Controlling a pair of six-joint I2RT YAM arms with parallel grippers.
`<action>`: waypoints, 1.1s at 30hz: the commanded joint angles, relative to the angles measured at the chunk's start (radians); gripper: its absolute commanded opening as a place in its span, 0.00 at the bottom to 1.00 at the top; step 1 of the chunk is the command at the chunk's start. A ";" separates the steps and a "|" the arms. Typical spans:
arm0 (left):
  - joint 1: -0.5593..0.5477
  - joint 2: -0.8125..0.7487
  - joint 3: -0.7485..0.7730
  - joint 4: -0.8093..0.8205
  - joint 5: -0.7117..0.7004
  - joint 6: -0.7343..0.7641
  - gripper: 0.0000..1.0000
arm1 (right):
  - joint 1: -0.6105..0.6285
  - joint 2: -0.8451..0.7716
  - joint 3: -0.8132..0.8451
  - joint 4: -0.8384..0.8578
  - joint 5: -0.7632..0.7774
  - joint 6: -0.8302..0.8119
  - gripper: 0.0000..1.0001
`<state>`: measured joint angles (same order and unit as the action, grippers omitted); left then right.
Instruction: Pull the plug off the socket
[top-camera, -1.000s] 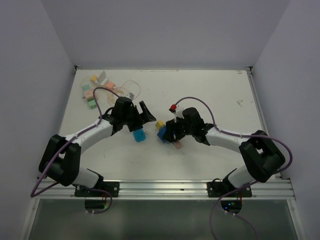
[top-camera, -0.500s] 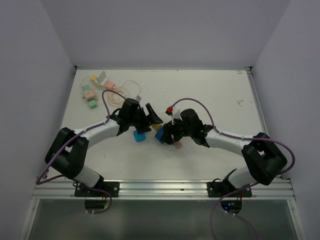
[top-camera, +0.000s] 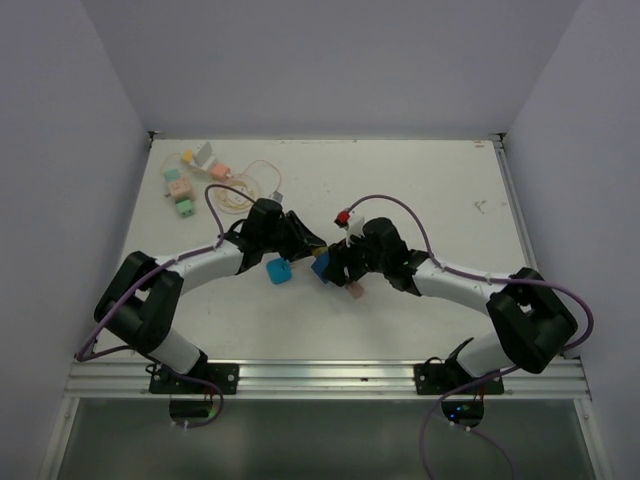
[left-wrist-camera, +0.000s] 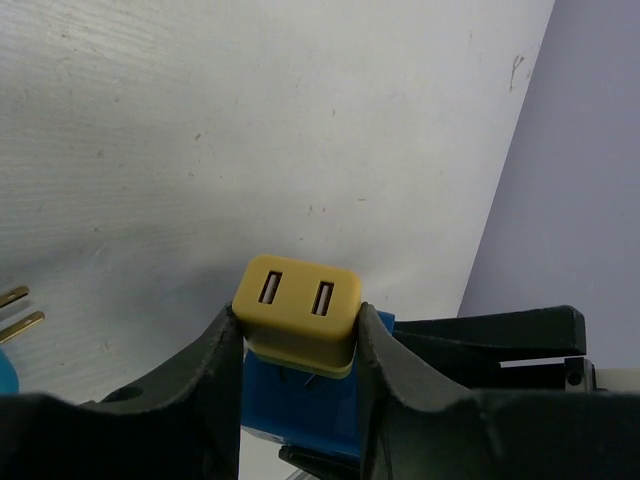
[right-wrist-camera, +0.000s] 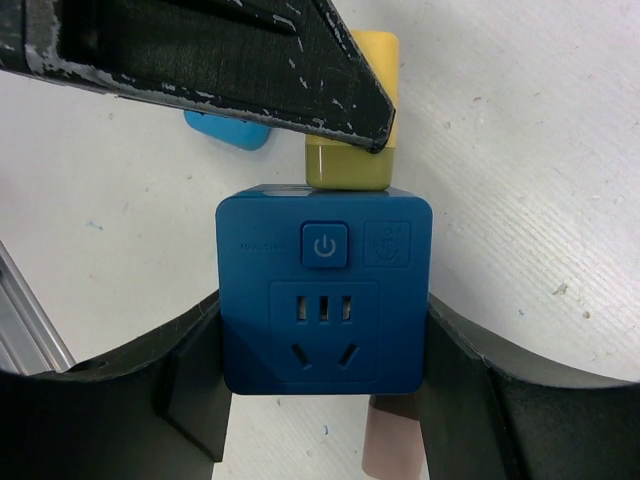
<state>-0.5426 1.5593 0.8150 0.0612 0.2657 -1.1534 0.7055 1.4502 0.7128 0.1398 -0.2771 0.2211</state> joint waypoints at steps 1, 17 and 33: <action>-0.013 -0.022 -0.033 0.081 -0.034 -0.032 0.00 | 0.009 -0.062 -0.001 0.101 -0.024 0.017 0.00; 0.021 -0.088 -0.105 0.304 -0.311 -0.138 0.00 | 0.009 -0.185 -0.118 0.024 0.006 0.020 0.00; 0.135 -0.100 0.035 0.261 -0.508 -0.016 0.00 | 0.009 -0.249 -0.141 -0.052 0.038 -0.020 0.00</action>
<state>-0.5549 1.4776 0.7662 0.2558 0.1673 -1.2530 0.7036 1.2495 0.6056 0.2539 -0.1768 0.2138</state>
